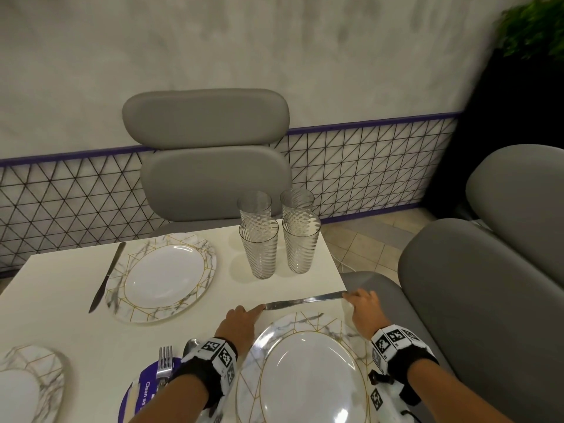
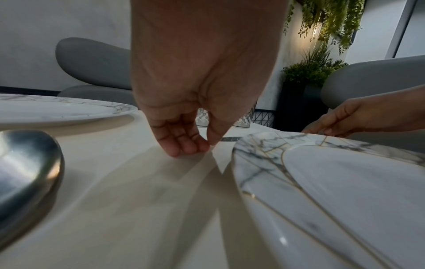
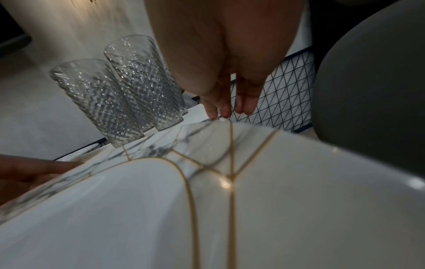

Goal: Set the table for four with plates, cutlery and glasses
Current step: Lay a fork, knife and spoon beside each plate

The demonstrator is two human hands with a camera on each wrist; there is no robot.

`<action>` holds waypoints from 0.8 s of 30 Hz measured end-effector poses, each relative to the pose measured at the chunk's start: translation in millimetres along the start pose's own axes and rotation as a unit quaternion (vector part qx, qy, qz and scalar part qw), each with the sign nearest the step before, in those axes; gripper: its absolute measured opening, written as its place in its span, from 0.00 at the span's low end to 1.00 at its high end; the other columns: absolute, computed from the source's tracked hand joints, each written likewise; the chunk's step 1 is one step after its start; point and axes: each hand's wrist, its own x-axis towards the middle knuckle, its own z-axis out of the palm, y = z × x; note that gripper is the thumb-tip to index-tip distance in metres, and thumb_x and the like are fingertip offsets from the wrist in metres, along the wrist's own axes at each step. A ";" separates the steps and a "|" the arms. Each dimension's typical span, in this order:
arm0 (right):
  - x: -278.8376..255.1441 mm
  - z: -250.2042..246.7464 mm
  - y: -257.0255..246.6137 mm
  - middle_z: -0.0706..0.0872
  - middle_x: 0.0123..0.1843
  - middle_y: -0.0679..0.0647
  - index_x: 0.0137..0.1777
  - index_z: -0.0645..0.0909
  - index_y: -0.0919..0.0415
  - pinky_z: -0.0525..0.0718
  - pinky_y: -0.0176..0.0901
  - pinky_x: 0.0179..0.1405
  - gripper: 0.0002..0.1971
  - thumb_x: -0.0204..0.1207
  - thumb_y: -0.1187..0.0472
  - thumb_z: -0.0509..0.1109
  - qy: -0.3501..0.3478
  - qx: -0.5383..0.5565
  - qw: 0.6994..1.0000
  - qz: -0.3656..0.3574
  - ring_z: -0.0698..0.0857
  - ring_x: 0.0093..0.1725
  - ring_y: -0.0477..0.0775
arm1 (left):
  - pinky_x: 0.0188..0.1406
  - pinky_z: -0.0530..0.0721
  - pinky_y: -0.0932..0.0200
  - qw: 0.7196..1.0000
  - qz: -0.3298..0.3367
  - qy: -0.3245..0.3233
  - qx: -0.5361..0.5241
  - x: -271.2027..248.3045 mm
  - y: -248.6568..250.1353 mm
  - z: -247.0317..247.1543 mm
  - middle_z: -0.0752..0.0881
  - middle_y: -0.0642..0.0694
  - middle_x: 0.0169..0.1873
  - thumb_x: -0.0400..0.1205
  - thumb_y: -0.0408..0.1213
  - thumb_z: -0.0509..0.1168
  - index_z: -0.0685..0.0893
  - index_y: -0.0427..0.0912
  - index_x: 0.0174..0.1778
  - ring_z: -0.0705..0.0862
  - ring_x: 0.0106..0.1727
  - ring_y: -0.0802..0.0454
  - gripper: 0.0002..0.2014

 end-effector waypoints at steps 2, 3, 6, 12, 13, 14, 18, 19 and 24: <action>0.8 1.7 0.5 0.74 0.71 0.55 0.76 0.65 0.55 0.62 0.39 0.71 0.31 0.75 0.77 0.51 -0.004 -0.005 1.000 -0.004 0.68 0.70 0.57 | 0.61 0.76 0.59 1.000 -0.002 0.004 -0.018 -1.4 0.1 -1.1 0.70 0.45 0.51 0.84 0.26 0.49 0.51 0.57 0.82 0.72 0.54 0.49 0.32; 1.2 2.0 0.5 0.74 0.70 0.55 0.76 0.66 0.55 0.62 0.39 0.71 0.30 0.75 0.77 0.52 -0.003 -0.002 1.000 0.000 0.68 0.70 0.57 | 0.62 0.77 0.59 0.999 -0.005 0.011 -0.033 -1.9 -0.2 -2.6 0.72 0.44 0.53 0.84 0.27 0.49 0.51 0.58 0.82 0.73 0.55 0.49 0.32; -4.7 -2.9 -8.1 0.77 0.68 0.57 0.76 0.67 0.57 0.66 0.42 0.68 0.29 0.76 0.75 0.53 0.044 0.003 0.999 -0.002 0.70 0.67 0.58 | 0.61 0.77 0.59 0.991 -0.006 0.060 -0.116 -7.1 -7.8 -8.2 0.71 0.45 0.49 0.85 0.28 0.47 0.55 0.57 0.81 0.72 0.51 0.51 0.30; -52.0 -0.2 -87.8 0.80 0.61 0.60 0.68 0.75 0.64 0.76 0.48 0.64 0.20 0.75 0.73 0.61 0.086 0.037 0.978 -0.187 0.76 0.62 0.61 | 0.50 0.77 0.69 0.944 -0.007 0.168 -0.283 -61.4 -57.5 -17.3 0.79 0.47 0.45 0.86 0.33 0.54 0.75 0.48 0.70 0.79 0.45 0.53 0.17; -61.6 5.5 -105.5 0.80 0.59 0.60 0.65 0.78 0.64 0.79 0.47 0.61 0.19 0.74 0.73 0.61 0.089 0.043 0.971 -0.217 0.78 0.61 0.61 | 0.51 0.80 0.68 0.936 -0.018 0.171 -0.306 -73.3 -69.4 -18.3 0.80 0.47 0.47 0.86 0.32 0.55 0.78 0.47 0.67 0.80 0.45 0.53 0.16; -70.8 11.5 -123.1 0.81 0.58 0.59 0.62 0.79 0.64 0.81 0.46 0.60 0.17 0.74 0.73 0.61 0.091 0.048 0.966 -0.239 0.80 0.60 0.60 | 0.56 0.81 0.64 0.931 -0.026 0.168 -0.323 -85.0 -81.2 -19.3 0.82 0.45 0.49 0.85 0.31 0.55 0.79 0.46 0.65 0.81 0.47 0.52 0.15; -105.8 38.1 -194.2 0.75 0.63 0.62 0.63 0.74 0.67 0.77 0.51 0.64 0.14 0.80 0.65 0.56 -0.037 0.020 0.972 -0.230 0.74 0.65 0.60 | 0.49 0.79 0.72 0.929 -0.051 0.149 -0.334 -127.7 -122.3 -22.6 0.81 0.46 0.51 0.85 0.30 0.55 0.79 0.44 0.62 0.81 0.45 0.54 0.13; -111.8 46.1 -208.7 0.74 0.65 0.62 0.65 0.72 0.66 0.77 0.51 0.64 0.15 0.82 0.62 0.55 -0.078 -0.004 0.976 -0.205 0.74 0.66 0.60 | 0.52 0.79 0.70 0.932 -0.057 0.152 -0.324 -136.5 -130.0 -23.3 0.81 0.46 0.52 0.85 0.30 0.55 0.80 0.43 0.62 0.81 0.46 0.54 0.13; -126.4 76.9 -259.0 0.75 0.68 0.60 0.66 0.70 0.64 0.75 0.49 0.63 0.21 0.83 0.50 0.52 -0.190 -0.034 0.978 -0.077 0.77 0.67 0.60 | 0.51 0.74 0.71 0.938 -0.079 0.136 -0.308 -176.7 -158.4 -21.5 0.84 0.42 0.57 0.85 0.32 0.56 0.81 0.40 0.63 0.79 0.51 0.54 0.14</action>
